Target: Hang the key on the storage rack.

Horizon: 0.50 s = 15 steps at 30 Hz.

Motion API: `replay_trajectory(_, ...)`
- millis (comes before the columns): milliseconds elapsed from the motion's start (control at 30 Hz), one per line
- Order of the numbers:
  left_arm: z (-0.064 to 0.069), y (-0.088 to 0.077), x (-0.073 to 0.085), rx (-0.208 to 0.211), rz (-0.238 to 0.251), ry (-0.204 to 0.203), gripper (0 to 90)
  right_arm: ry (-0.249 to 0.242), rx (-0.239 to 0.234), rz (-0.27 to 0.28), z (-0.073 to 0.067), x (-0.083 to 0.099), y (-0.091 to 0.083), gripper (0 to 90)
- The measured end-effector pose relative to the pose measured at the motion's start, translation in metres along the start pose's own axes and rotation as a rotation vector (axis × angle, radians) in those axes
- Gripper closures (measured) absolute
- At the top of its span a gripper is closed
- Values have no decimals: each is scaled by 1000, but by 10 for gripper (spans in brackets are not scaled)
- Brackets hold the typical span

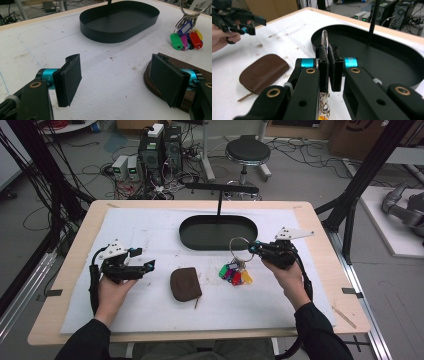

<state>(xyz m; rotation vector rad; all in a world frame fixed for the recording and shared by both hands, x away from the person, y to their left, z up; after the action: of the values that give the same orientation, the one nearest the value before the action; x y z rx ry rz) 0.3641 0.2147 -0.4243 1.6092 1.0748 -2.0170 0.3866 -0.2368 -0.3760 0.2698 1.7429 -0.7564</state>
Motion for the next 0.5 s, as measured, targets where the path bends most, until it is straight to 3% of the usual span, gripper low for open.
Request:
replay_trajectory(233,0,1,0,2,-4,-1,258,-19,-15,48,3,-15,-11,886)
replay_trajectory(500,0,1,0,2,-5,-2,258,-53,-13,67,5,-34,-18,885)
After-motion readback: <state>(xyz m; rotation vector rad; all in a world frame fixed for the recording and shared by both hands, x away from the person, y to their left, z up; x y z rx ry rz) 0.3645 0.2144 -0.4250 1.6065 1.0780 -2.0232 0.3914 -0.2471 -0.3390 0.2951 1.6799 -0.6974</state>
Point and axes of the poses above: each handheld gripper's, and its own axes: y roughly forward along the jaws, x roughly out of its underside, z roughly to its right, the point moved 3 cm from there along y, roughly forward along the jaws, and after that the axes turned 3 degrees about z, right-handed, at the moved point
